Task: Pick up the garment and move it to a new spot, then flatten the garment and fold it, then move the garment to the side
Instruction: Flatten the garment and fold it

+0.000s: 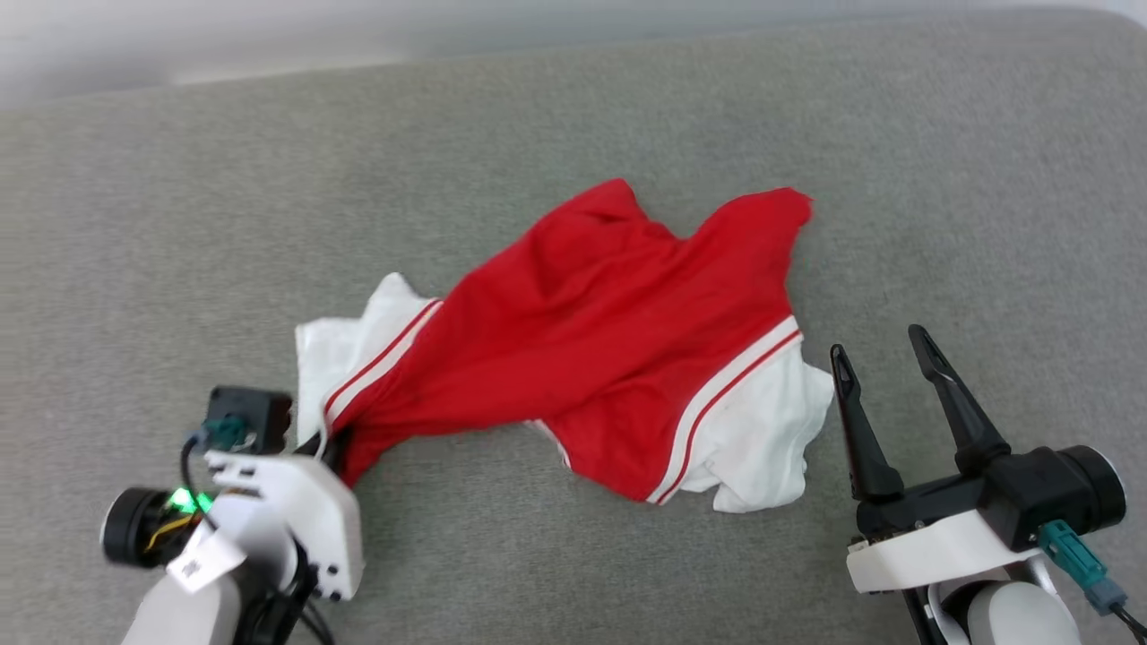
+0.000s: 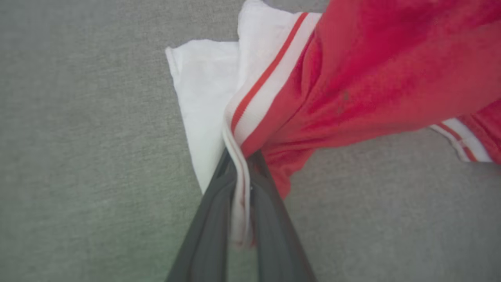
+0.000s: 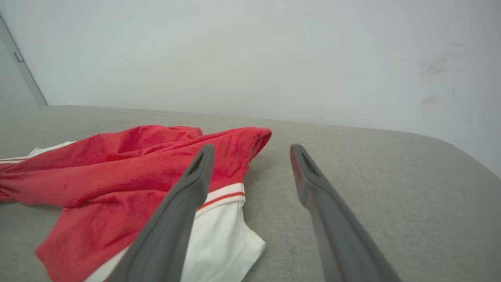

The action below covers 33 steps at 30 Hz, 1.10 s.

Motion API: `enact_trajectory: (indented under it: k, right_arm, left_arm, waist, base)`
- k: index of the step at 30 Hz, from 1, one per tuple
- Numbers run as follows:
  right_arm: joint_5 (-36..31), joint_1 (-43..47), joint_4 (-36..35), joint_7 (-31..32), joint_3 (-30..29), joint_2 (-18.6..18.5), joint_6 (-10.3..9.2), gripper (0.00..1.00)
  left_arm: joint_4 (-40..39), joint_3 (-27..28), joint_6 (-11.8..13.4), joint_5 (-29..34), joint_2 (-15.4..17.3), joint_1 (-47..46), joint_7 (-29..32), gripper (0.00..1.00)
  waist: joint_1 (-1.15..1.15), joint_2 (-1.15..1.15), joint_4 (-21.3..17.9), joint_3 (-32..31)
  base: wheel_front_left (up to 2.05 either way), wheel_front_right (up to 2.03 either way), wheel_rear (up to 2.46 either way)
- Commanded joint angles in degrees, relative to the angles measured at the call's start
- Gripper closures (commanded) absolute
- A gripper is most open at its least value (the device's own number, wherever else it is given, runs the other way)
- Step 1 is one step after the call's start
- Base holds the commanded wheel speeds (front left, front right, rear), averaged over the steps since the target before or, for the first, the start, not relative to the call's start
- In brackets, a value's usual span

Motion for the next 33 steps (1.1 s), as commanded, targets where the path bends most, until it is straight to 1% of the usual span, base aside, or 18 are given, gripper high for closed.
enact_trajectory:
  k: [1, 7, 10, 13, 14, 15, 18, 21, 24, 26, 29, 33]
  right_arm:
    - [-0.46, 0.78, 0.13, -0.1, 0.04, -0.07, -0.04, 0.0]
    - [-1.04, 1.83, 0.53, -0.09, 0.32, -0.07, -0.04, 0.0]
    - [-1.12, 2.36, 0.87, -0.09, 0.45, -0.07, -0.04, 0.0]
    - [-1.05, 2.38, 1.42, -0.09, 1.05, -0.07, -0.04, 0.0]
    - [-0.97, 2.44, 1.55, -0.09, 1.25, -0.07, -0.04, 0.0]
    - [-0.82, 2.55, 1.67, -0.09, 1.42, -0.07, -0.04, 0.0]
    - [-0.65, 2.74, 1.97, -0.09, 2.02, -0.07, -0.04, 0.0]
    - [-0.72, 2.81, 1.82, -0.09, 2.04, -0.07, -0.04, 0.0]
    - [-0.64, 2.75, 1.7, -0.09, 1.99, -0.07, -0.04, 0.0]
    - [-0.56, 2.57, 1.59, -0.09, 1.95, -0.07, -0.04, 0.0]
    - [-0.46, 2.0, 1.45, -0.09, 1.9, -0.08, -0.04, 0.0]
    - [0.16, 0.69, 1.11, -0.09, 1.7, -0.08, -0.04, 0.0]
  left_arm:
    - [-1.25, 0.92, 0.8, -0.41, 0.55, 2.28, -0.4, 1.0]
    - [-6.52, 1.16, 1.86, -1.35, 1.73, 10.83, 1.44, 1.0]
    - [-7.65, -0.74, 1.27, -1.48, 1.4, 14.15, 2.9, 1.0]
    - [-7.1, -2.84, 0.83, -1.44, 0.81, 15.99, 3.71, 1.0]
    - [-6.8, -3.17, 0.85, -1.28, 0.52, 16.15, 3.35, 0.55]
    - [-6.63, -3.6, 0.98, -1.02, 0.12, 16.12, 2.86, 0.0]
    - [-6.8, -4.01, 0.73, -1.45, -0.99, 15.21, 1.11, 0.0]
    - [-7.75, -3.74, 0.08, -1.2, -0.7, 13.64, -0.83, 0.0]
    - [-9.8, -3.18, -1.1, -1.98, -0.97, 11.89, -3.67, 0.0]
    - [-11.46, -3.37, -2.39, -2.37, -0.73, 10.2, -4.59, 0.0]
    - [-13.7, -4.2, -4.28, -2.68, 0.01, 6.27, -3.74, 0.0]
    - [-15.46, -6.51, -6.53, -2.31, 2.1, -1.77, 0.82, 0.0]
  waist:
    - [0.0, 0.0, 1.8, -1.96]
    - [0.0, 0.0, 3.64, -4.4]
    - [0.0, 0.0, 4.14, -5.56]
    - [0.0, 0.0, 4.1, -6.64]
    - [0.0, 0.0, 4.04, -7.01]
    - [0.0, 0.0, 3.95, -7.33]
    - [0.0, 0.0, 3.52, -8.08]
    - [0.0, 0.0, 2.91, -8.43]
    - [0.0, 0.0, 1.99, -8.37]
    - [0.0, 0.0, 1.32, -8.13]
    - [0.0, 0.0, -0.09, -7.28]
    - [0.0, 0.0, -2.75, -5.14]
  base:
    - [0.0, 0.0, 0.0]
    - [0.0, 0.0, 0.0]
    - [0.0, 0.0, 0.0]
    - [0.0, 0.0, 0.0]
    - [0.0, 0.0, 0.0]
    - [0.0, 0.0, 0.0]
    - [0.0, 0.0, 0.0]
    - [0.0, 0.0, 0.0]
    - [0.0, 0.0, 0.0]
    - [0.0, 0.0, 0.0]
    - [0.0, 0.0, 0.0]
    - [0.0, 0.0, 0.0]
